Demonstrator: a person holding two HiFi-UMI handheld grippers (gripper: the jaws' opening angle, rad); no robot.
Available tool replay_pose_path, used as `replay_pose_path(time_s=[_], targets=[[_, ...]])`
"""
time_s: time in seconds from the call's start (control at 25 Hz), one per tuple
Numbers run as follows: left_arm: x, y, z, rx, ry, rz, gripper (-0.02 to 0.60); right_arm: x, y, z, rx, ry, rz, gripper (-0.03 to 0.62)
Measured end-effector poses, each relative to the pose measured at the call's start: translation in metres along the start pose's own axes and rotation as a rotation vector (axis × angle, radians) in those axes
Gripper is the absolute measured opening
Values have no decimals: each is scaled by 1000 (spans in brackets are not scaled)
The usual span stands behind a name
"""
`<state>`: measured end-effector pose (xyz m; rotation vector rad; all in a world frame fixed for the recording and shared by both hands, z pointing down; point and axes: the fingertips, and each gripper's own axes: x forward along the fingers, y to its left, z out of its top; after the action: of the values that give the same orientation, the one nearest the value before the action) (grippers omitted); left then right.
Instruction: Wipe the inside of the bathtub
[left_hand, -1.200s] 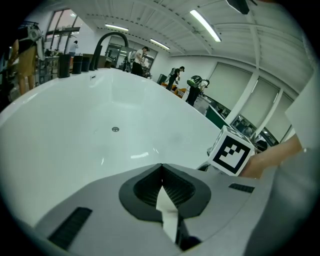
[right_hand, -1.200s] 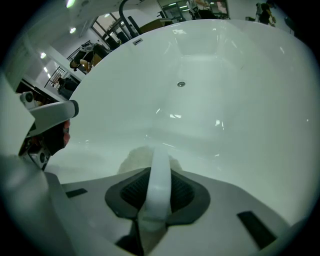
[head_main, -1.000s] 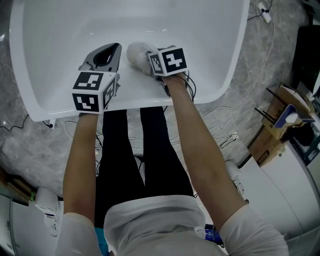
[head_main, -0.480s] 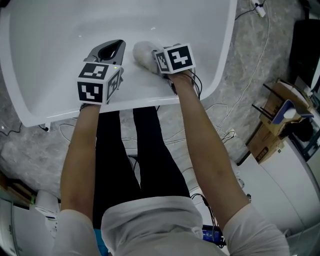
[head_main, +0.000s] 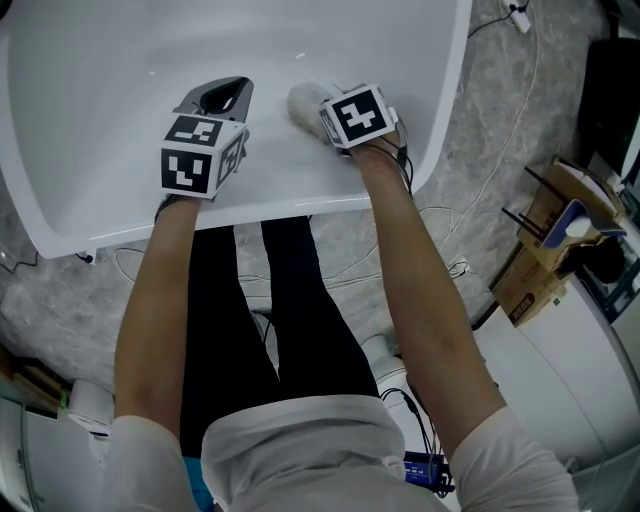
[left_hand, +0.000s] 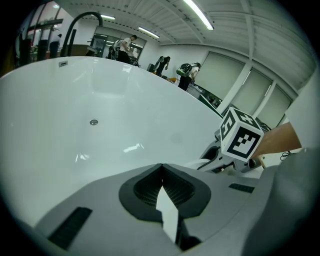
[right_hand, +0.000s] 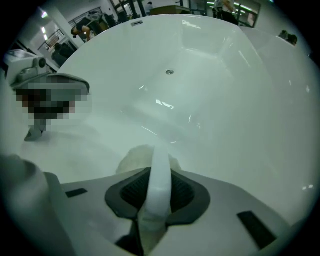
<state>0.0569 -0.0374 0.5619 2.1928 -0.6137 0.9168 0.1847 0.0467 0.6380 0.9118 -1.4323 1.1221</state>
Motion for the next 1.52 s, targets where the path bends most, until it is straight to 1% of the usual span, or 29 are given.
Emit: replay_pose_path(time_s=[0.16, 0.24, 0.56, 0.72, 1.04, 1.16, 1.32, 1.52], targets=[[5, 6, 4, 7, 7, 6, 12, 5, -6, 3, -110, 49, -50, 95], [7, 10, 5, 13, 9, 10, 12, 11, -9, 4, -127, 61, -62, 95], [15, 33, -3, 27, 22, 30, 12, 37, -17, 10, -116, 54, -71, 95], [15, 44, -6, 51, 32, 41, 12, 49, -19, 16, -120, 57, -71, 95], [16, 66, -10, 53, 32, 65, 12, 76, -22, 28, -109, 39, -58, 95], [16, 74, -13, 49, 34, 75, 12, 84, -23, 31, -81, 21, -50, 95], [10, 85, -17, 32, 29, 92, 12, 90, -16, 34, -70, 20, -35, 95], [3, 100, -19, 24, 29, 111, 12, 95, 6, 50, -106, 6, -15, 95]])
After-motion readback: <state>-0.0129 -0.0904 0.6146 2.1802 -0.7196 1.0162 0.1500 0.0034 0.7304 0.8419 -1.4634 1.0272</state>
